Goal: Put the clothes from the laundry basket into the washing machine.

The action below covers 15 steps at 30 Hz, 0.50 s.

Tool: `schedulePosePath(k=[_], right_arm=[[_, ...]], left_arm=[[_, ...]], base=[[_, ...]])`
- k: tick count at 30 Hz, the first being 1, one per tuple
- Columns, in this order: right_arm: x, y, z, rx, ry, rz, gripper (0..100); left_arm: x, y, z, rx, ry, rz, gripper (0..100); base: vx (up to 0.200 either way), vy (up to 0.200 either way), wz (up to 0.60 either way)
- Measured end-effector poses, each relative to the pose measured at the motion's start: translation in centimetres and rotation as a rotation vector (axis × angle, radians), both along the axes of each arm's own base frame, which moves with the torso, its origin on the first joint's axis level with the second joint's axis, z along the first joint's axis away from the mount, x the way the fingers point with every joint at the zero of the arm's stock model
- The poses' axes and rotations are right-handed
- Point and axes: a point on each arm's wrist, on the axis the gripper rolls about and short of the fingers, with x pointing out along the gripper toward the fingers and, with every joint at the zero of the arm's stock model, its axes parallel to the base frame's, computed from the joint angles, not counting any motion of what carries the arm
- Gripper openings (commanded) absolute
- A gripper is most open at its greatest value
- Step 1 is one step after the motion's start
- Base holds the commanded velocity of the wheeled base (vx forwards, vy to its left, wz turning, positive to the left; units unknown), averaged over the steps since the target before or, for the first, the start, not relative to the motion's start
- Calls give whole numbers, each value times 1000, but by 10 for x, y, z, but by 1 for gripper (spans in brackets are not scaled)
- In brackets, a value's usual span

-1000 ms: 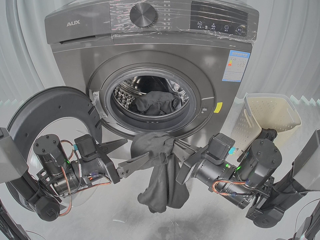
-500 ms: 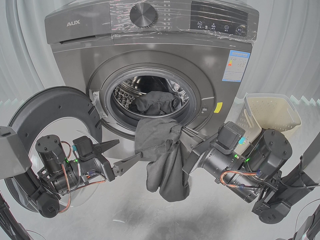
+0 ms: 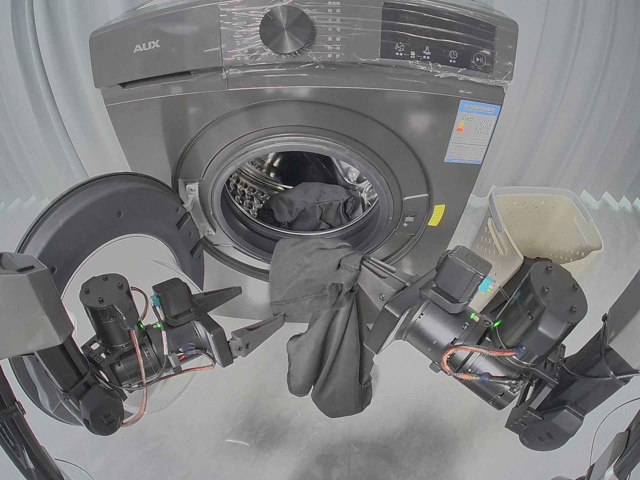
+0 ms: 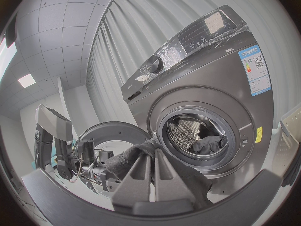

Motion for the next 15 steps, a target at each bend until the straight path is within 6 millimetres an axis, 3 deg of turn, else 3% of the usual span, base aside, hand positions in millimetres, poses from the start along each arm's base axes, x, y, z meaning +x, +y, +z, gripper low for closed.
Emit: schedulePosePath(k=[9, 15], right_arm=[[-1, -1, 7, 20, -15, 6, 0], [-4, 1, 11, 35, -25, 21, 0]], left_arm=[[7, 3, -17, 46, 31, 22, 100], [22, -3, -27, 57, 32, 22, 100]], base=[[0, 0, 0], [0, 0, 0]])
